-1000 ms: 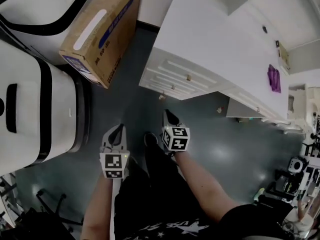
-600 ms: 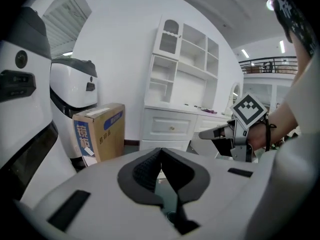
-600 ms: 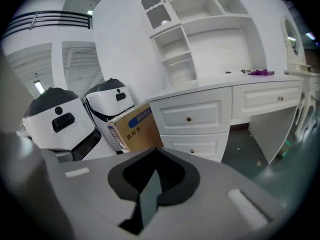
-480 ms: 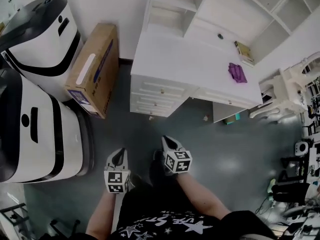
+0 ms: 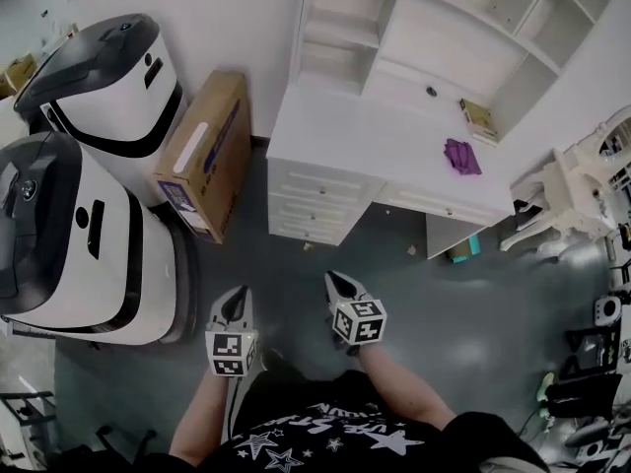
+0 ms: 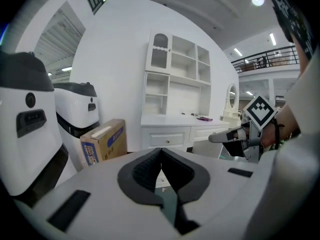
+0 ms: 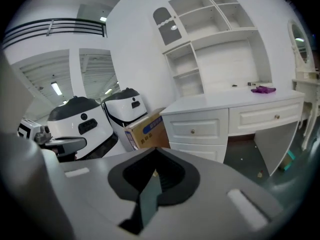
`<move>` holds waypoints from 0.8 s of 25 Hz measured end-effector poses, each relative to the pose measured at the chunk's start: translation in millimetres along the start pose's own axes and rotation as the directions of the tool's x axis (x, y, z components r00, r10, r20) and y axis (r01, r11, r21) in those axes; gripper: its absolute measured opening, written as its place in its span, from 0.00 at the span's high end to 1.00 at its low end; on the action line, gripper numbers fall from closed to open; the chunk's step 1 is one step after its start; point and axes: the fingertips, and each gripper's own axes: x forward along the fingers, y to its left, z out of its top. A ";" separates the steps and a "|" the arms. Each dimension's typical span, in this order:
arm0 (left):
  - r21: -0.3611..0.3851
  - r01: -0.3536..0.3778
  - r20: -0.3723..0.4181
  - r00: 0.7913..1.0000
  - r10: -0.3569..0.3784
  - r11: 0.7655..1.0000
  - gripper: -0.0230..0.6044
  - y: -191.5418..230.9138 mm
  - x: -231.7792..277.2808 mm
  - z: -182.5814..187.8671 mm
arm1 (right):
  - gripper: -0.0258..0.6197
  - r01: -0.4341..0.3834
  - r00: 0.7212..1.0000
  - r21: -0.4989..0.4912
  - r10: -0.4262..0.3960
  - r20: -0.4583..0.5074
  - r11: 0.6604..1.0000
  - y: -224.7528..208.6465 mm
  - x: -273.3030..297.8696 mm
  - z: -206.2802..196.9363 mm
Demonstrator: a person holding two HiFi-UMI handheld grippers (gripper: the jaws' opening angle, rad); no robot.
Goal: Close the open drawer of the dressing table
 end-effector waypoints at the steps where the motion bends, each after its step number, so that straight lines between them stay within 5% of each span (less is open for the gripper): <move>1: 0.008 -0.014 0.013 1.000 0.014 1.000 0.95 -5.3 -2.7 4.9 | 0.96 -0.023 1.000 -0.002 0.023 0.021 1.000 2.0 -3.0 7.3; 10: 0.000 -0.083 0.062 0.995 0.083 0.997 0.95 -82.2 -14.5 23.6 | 0.96 -0.126 0.988 0.035 0.122 0.095 0.991 -40.5 -58.4 29.5; 20: -0.061 -0.187 0.135 0.972 0.194 0.980 0.95 -195.6 -41.9 21.1 | 0.96 -0.280 0.956 -0.216 0.291 0.024 0.936 -71.1 -150.5 1.3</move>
